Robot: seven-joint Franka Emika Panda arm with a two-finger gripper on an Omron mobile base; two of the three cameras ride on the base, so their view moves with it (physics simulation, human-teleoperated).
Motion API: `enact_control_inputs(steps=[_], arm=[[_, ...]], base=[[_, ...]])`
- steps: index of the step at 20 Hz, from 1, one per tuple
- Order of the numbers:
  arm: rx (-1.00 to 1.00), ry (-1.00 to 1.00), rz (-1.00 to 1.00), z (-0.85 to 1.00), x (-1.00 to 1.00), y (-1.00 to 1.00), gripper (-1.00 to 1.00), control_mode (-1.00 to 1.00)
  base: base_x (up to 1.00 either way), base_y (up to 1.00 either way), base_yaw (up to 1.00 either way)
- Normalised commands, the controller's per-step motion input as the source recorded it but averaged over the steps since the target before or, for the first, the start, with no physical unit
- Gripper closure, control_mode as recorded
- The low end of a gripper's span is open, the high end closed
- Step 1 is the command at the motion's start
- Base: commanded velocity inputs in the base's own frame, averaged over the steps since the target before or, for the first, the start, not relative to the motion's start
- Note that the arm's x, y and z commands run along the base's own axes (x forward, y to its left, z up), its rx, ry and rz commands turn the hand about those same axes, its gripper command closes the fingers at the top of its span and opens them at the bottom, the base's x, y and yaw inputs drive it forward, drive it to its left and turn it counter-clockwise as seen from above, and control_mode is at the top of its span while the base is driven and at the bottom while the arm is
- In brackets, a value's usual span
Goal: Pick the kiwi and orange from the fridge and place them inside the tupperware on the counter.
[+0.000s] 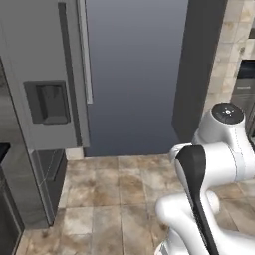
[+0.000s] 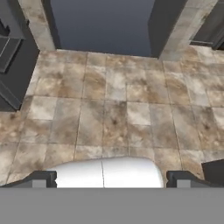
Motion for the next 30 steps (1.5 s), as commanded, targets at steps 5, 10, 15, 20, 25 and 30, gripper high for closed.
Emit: enact_control_inputs(steps=[5, 10, 15, 20, 25, 30], arm=[[0.00, 0.00, 0.00, 0.00, 0.00, 0.00, -1.00, 1.00], [0.00, 0.00, 0.00, 0.00, 0.00, 0.00, -1.00, 1.00], [0.00, 0.00, 0.00, 0.00, 0.00, 0.00, -1.00, 1.00], [0.00, 0.00, 0.00, 0.00, 0.00, 0.00, -1.00, 1.00], [0.00, 0.00, 0.00, 0.00, 0.00, 0.00, -1.00, 1.00], [0.00, 0.00, 0.00, 0.00, 0.00, 0.00, -1.00, 1.00]], base=[[0.55, -0.69, -0.06], [0.76, -0.50, 0.10], [0.73, -0.46, 0.41], [0.69, -0.48, 0.68], [0.58, -0.63, 0.71], [0.38, -0.86, 0.78]])
